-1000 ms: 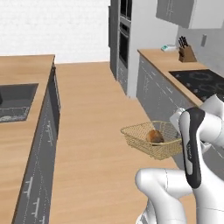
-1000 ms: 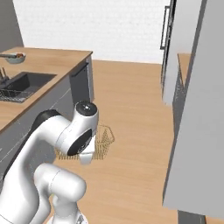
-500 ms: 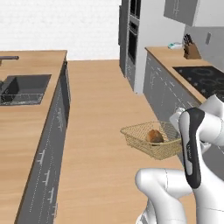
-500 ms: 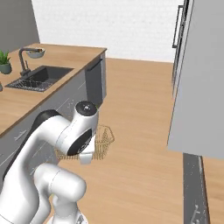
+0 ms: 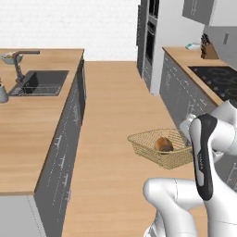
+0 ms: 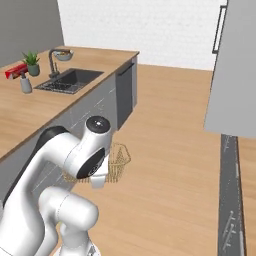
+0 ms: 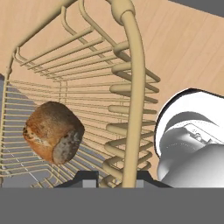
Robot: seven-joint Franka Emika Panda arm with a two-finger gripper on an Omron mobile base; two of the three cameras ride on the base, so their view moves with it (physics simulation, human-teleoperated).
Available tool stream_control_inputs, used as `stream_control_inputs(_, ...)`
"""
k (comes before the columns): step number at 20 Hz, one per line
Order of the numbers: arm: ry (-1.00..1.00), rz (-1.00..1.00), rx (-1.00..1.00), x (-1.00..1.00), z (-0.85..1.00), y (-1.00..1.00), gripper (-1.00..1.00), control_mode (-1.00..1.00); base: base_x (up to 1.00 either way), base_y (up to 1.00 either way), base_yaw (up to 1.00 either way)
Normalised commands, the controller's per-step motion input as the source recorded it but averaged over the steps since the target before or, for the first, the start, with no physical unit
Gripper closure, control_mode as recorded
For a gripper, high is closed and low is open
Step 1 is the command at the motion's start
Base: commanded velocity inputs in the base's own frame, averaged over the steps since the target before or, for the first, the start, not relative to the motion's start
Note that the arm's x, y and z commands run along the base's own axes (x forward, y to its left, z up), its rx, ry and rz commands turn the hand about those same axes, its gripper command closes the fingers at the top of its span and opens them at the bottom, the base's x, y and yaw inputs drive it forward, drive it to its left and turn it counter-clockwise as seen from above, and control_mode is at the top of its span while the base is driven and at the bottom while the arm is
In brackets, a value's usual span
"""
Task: Open the cabinet, pick up the bread from the cabinet and place it in the basket. Then move the basket to the dining counter.
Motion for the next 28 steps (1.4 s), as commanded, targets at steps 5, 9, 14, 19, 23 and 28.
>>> stream_control_inputs(5, 0.0, 0.0, 0.0, 0.0, 0.0, 0.0, 1.0, 1.0, -0.15, 0.42, 0.14)
stream_control_inputs(9, 0.0, 0.0, 0.0, 0.0, 0.0, 0.0, 1.0, 1.0, 0.0, 0.64, 0.18)
stream_control_inputs(14, 0.0, 0.0, 0.0, 0.0, 0.0, 0.0, 1.0, 1.0, -0.12, 0.77, 0.15)
stream_control_inputs(19, 0.0, 0.0, 0.0, 0.0, 0.0, 0.0, 1.0, 1.0, -0.54, 0.52, 0.04)
stream_control_inputs(23, 0.0, 0.0, 0.0, 0.0, 0.0, 0.0, 1.0, 1.0, -0.42, 0.5, 0.03)
stream_control_inputs(28, 0.0, 0.0, 0.0, 0.0, 0.0, 0.0, 1.0, 1.0, -0.04, 0.79, 0.08)
